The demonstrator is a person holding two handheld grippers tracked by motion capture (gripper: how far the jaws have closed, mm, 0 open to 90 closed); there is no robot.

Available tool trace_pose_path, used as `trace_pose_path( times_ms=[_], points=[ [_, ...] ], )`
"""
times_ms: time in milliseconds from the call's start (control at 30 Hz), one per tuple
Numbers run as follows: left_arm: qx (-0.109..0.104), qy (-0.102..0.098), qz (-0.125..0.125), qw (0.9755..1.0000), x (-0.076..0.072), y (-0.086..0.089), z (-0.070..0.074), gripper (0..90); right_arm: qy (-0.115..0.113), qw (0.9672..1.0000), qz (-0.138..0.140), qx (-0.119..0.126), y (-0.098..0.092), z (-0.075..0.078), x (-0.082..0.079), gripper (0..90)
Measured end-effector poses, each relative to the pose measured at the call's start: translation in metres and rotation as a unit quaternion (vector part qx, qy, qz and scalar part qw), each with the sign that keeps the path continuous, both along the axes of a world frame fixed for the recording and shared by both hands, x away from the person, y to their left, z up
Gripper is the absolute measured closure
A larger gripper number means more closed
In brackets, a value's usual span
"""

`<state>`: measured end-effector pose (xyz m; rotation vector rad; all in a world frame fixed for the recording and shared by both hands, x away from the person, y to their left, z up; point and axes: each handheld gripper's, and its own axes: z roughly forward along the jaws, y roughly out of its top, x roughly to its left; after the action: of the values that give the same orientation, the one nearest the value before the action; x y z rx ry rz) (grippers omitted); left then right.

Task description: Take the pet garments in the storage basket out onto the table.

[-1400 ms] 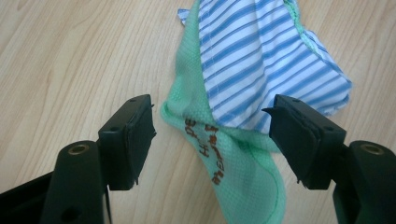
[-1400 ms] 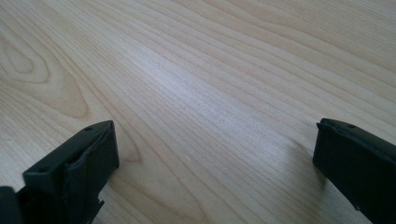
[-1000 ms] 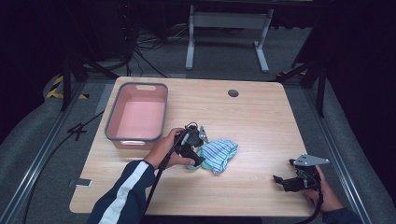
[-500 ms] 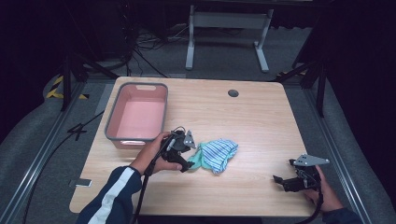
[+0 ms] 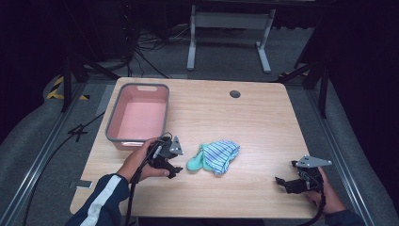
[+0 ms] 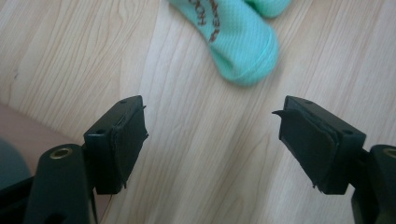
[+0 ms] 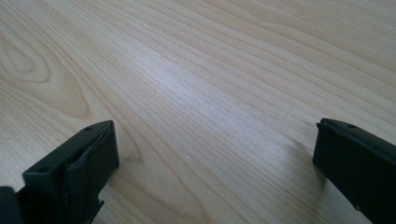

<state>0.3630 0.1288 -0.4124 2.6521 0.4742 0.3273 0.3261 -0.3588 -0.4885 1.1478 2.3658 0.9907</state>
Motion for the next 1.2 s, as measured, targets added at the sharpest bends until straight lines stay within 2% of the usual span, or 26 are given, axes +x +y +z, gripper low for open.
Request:
trace_pose_path(
  times_ms=[533,600,633,700,733,800,1167,1200],
  points=[
    [0.010,-0.020,0.029,0.9993,-0.018,0.050,-0.010,21.9,0.000,1.0000,0.000,0.000,0.000,0.000,0.000,0.6],
    [0.012,-0.021,0.039,0.9989,-0.020,0.061,-0.012,21.2,0.000,1.0000,0.000,0.000,0.000,0.000,0.000,0.6],
    [0.012,-0.021,0.039,0.9989,-0.020,0.061,-0.012,21.2,0.000,1.0000,0.000,0.000,0.000,0.000,0.000,0.6],
    [0.005,-0.022,0.049,0.9985,-0.023,0.072,-0.014,21.2,0.000,1.0000,0.000,0.001,0.000,0.000,0.000,0.6],
    [0.005,-0.022,0.049,0.9985,-0.023,0.072,-0.014,21.1,0.000,1.0000,-0.001,0.001,0.000,0.000,0.000,0.6],
    [0.011,-0.027,0.055,0.9981,-0.025,0.078,-0.016,20.9,0.000,1.0000,-0.001,0.001,0.000,0.000,0.000,0.6],
    [-0.014,-0.028,0.085,0.9959,-0.033,0.115,-0.026,19.9,0.000,1.0000,-0.001,0.001,0.000,0.000,0.000,0.6],
    [-0.023,-0.023,0.091,0.9953,-0.034,0.119,-0.027,19.9,0.000,1.0000,-0.001,0.001,0.000,0.000,0.000,0.6]
  ],
)
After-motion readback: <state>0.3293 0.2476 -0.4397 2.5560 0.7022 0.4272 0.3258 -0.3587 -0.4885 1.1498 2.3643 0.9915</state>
